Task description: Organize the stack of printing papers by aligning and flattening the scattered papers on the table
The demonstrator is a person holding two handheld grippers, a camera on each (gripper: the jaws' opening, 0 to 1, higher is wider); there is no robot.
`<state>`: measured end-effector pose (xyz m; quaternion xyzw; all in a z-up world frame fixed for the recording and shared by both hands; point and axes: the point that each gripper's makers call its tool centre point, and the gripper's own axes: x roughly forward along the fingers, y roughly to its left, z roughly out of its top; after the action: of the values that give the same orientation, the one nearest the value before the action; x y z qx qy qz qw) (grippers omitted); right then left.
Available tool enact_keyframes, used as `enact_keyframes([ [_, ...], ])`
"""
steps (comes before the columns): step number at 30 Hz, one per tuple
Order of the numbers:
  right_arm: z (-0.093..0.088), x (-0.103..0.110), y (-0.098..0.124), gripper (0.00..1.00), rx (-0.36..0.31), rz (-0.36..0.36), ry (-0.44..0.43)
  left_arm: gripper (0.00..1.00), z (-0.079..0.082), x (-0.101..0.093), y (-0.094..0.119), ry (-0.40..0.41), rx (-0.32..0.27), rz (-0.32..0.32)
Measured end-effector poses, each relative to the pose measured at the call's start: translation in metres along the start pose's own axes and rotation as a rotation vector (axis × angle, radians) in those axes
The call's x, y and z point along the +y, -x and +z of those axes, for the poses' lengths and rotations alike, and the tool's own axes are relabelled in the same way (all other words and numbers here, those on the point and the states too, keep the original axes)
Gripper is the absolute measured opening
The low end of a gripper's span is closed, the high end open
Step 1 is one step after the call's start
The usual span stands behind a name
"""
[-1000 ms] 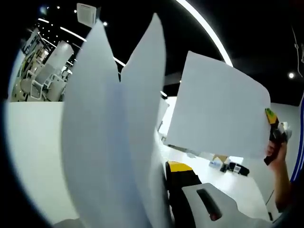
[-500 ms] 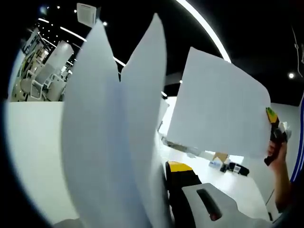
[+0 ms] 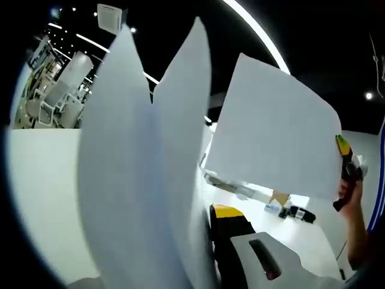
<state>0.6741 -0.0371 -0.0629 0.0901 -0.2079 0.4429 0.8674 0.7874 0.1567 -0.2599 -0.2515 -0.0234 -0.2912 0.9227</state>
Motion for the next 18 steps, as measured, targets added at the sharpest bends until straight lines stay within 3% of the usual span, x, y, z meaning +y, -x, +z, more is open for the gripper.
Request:
enact_keyframes([
  [4,-0.015,-0.011,-0.003,0.0,0.013,-0.018,-0.022,0.09,0.0,0.0,0.0,0.001,-0.001,0.0],
  [8,-0.029,-0.012,-0.002,0.0,0.0,0.019,-0.045,0.09,0.0,0.0,0.0,0.002,-0.001,-0.001],
  [18,-0.055,-0.038,0.003,0.0,0.016,-0.043,-0.107,0.09,0.0,-0.001,0.0,0.001,-0.001,0.0],
])
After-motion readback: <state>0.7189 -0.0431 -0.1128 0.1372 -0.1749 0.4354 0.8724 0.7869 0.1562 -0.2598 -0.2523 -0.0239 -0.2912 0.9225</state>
